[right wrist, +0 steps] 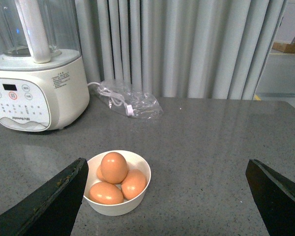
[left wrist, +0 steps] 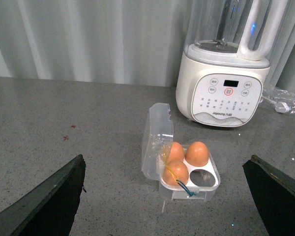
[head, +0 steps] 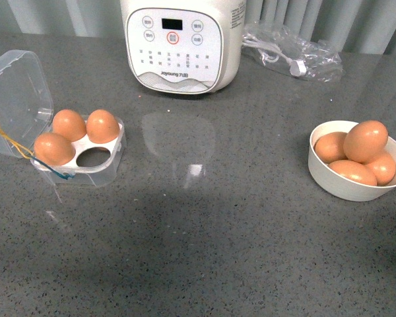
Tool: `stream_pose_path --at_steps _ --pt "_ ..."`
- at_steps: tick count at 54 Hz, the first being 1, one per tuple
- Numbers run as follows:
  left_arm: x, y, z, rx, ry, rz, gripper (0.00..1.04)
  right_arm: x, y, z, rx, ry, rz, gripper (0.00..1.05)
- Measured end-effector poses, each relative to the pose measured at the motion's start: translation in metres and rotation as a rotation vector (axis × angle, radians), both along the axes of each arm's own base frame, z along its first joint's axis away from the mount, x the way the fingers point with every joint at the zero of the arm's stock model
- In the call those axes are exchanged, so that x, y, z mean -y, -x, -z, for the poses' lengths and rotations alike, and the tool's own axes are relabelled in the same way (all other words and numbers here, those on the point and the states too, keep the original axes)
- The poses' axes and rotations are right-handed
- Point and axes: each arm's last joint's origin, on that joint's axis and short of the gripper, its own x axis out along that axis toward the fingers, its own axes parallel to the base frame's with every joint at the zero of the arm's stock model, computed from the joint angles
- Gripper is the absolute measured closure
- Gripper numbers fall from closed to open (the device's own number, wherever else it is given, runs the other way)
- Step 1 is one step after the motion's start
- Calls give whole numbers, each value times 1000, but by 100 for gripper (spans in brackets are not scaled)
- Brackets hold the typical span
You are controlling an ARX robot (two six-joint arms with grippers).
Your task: Put egg into box
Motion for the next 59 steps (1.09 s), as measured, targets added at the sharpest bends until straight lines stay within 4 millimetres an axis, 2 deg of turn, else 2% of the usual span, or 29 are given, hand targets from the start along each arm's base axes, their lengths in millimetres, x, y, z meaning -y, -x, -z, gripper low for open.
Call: stream_pose_path --at_steps 46,50,59 --pt "0 0 0 0 0 0 7 0 0 0 0 0 0 7" --pt "0 0 0 0 0 -1 7 0 -3 0 -115 121 81 7" --pt "0 0 0 0 0 0 7 -5 -29 -17 -336 162 -32 7"
